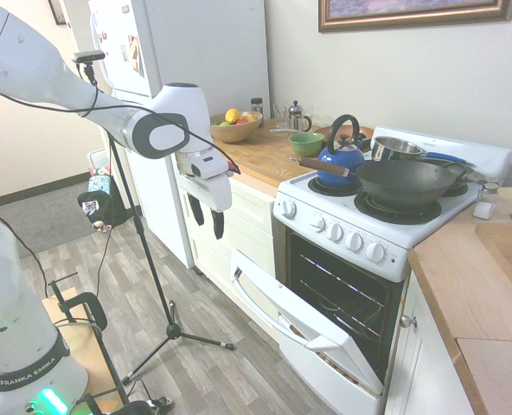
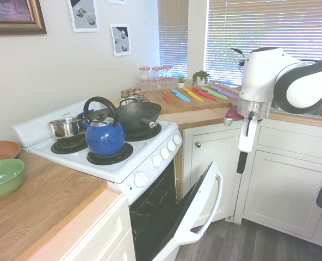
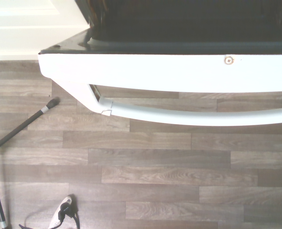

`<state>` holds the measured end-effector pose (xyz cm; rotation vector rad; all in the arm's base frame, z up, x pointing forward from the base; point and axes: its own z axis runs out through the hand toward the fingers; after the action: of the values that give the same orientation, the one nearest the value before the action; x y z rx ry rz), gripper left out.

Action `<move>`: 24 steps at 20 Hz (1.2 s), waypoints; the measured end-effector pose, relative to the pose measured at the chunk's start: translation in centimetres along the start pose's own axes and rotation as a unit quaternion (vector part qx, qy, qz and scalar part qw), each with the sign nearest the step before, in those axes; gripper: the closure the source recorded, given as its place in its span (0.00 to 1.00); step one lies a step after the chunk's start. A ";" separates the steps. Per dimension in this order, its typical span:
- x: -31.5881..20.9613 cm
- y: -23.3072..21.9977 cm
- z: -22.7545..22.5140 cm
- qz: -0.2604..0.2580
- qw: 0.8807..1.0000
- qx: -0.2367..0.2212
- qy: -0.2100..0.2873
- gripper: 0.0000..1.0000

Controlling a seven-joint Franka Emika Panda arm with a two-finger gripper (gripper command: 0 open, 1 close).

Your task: Close the oven

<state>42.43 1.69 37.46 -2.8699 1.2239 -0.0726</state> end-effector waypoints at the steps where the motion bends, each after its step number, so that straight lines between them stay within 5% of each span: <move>1: 0.0 0.0 0.0 0.000 1.000 0.000 -0.001 0.00; 5: -0.1 -0.2 2.1 -0.002 0.999 -0.033 -0.027 0.00; 11: 0.5 -3.9 13.1 -0.019 0.992 -0.087 -0.086 0.00; 16: 4.7 -6.1 20.9 -0.015 0.995 -0.040 -0.091 0.00; 24: 12.3 -6.0 24.1 0.021 0.998 -0.021 -0.050 0.00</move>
<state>56.44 -3.02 14.09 -2.8414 1.2811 0.0972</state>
